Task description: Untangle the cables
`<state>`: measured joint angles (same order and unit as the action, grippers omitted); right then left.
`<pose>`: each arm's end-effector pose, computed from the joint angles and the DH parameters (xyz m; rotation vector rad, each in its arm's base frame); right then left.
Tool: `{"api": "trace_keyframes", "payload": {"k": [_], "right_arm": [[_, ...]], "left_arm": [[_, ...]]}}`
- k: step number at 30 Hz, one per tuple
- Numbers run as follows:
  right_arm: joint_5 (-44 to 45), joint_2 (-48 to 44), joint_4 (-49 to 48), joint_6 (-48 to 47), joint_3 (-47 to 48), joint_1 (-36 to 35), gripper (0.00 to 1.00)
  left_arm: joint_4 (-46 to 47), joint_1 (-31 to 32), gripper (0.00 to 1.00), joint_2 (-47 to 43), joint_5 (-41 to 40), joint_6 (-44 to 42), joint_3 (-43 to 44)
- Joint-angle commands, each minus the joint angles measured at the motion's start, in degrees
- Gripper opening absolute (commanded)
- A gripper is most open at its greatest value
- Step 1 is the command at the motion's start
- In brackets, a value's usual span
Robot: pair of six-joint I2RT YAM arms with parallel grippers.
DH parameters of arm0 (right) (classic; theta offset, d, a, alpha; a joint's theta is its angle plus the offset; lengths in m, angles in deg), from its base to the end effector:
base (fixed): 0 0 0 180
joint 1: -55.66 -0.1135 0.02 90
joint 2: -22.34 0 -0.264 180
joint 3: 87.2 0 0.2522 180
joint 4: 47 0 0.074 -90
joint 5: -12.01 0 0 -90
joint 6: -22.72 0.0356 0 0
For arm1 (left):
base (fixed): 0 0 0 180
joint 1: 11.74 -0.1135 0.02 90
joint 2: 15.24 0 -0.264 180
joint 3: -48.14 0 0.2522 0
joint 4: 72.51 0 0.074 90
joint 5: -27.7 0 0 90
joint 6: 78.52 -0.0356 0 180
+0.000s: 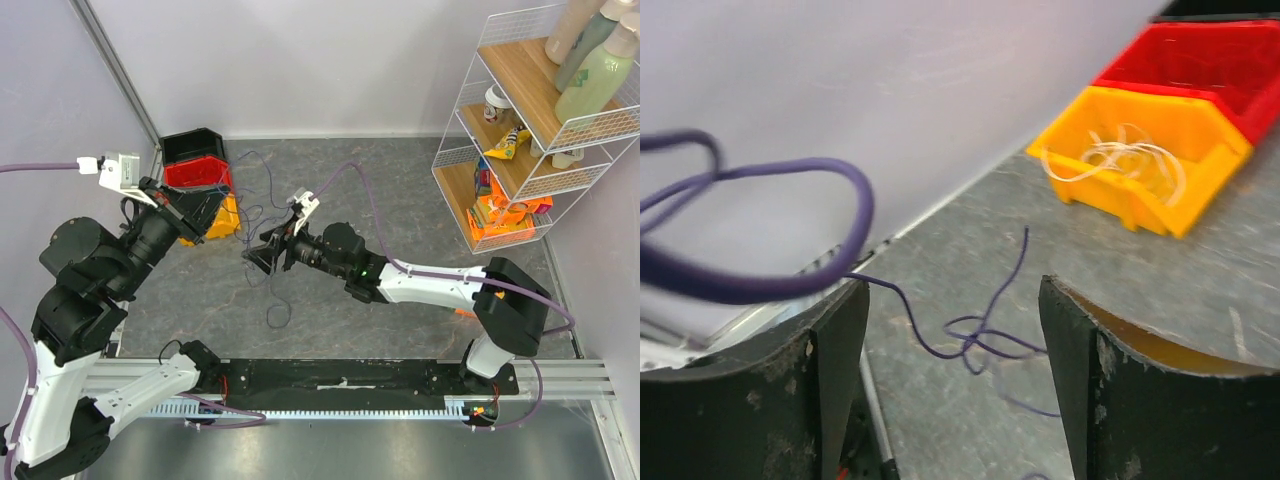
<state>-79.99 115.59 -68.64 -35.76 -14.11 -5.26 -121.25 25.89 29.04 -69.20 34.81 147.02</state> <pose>0.1842 0.3338 0.2930 -0.4602 1.6342 1.2782 0.0706 -0.0490 0.5146 0.0881 1.5148 -0.7721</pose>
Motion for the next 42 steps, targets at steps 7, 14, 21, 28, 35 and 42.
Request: {"api": "trace_keyframes", "payload": {"k": [7,14,21,28,35,42], "right_arm": [[1.1,0.44,-4.79,-0.15,-1.94,-3.41,0.73],[13.05,-7.98,1.81,4.58,-9.04,3.96,0.01],[23.43,-21.34,16.64,9.43,-19.51,17.23,0.0],[29.6,-29.62,33.18,3.46,-19.79,31.11,0.0],[28.81,-26.03,45.31,-1.82,-10.83,40.43,0.0],[27.58,-19.7,49.02,-3.14,-7.22,44.83,0.0]], "left_arm": [[2.2,0.08,0.02,2.66,3.64,1.37,-0.75],[-0.61,0.08,0.02,2.23,0.23,-1.44,-0.66],[-5.44,0.16,0.02,-0.32,-9.08,-7.59,-2.5],[-7.99,0.08,0.02,-3.22,-17.79,-14.36,-4.52],[-8.79,0.08,0.02,-7.17,-27.27,-15.6,-5.94],[-3.87,0.08,0.02,-14.21,-33.53,-20.25,-1.81]]}}
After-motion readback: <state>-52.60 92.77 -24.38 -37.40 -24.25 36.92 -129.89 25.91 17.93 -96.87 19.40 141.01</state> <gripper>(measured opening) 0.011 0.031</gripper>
